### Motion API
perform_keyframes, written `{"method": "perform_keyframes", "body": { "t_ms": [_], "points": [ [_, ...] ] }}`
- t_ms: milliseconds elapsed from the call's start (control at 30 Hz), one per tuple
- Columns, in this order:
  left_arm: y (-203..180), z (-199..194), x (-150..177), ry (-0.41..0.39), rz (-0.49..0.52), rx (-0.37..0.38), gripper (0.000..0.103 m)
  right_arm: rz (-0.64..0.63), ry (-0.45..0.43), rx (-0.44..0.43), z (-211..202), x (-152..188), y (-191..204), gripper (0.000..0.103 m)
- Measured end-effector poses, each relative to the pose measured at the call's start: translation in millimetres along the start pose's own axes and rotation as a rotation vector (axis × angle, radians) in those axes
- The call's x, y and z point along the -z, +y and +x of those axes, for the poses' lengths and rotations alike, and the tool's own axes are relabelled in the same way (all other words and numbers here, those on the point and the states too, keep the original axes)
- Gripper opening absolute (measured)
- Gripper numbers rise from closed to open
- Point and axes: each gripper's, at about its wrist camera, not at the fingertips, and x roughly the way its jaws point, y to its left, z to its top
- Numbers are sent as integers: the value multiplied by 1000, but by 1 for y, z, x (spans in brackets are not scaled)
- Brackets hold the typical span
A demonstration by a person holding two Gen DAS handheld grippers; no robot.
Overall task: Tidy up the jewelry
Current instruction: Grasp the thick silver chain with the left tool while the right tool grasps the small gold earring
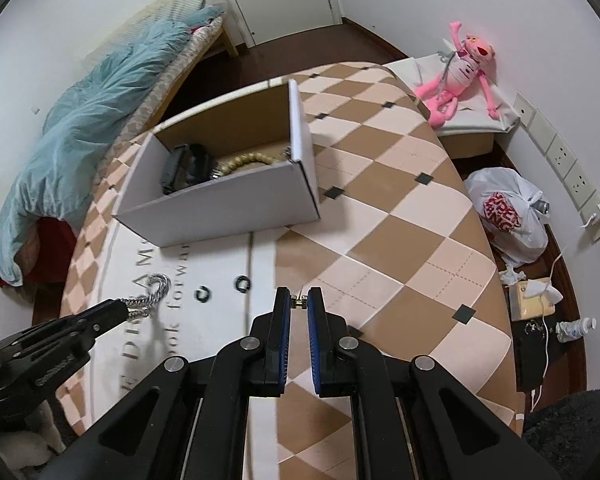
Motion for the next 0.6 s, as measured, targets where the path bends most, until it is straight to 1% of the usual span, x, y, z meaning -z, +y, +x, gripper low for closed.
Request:
{"method": "perform_keyframes", "body": {
  "t_ms": [133,167,200,267,300,367,433,533,567,600],
  "points": [
    [-9,-31,-11,-42,20,55,6,-8,-20,-48,-20,-12,8,9],
    [-6,-35,-18,-52,20,68,6,-10,-27,-59,-26,-17,10,9],
    [-10,-47,-26,-70,22,92,6,-11,-34,-70,-32,-22,11,9],
    [-11,-54,-39,-86,26,121,6,-8,-48,-100,-44,-34,15,9],
    [-14,-62,-49,-94,23,153,6,-8,-59,-115,-51,-42,17,9],
    [-18,-69,-63,-100,19,191,6,-9,-72,-140,-60,-55,20,9],
    [-20,-70,-76,-103,23,211,6,-18,-78,-160,-65,-72,25,9],
    [-24,-61,-96,-91,37,211,6,-59,-69,-165,-63,-96,34,9],
    [-24,-56,-103,-85,37,203,6,-70,-58,-166,-58,-105,36,9],
    [-23,-46,-111,-62,42,201,6,-83,-33,-167,-51,-113,39,9]
  ]
}}
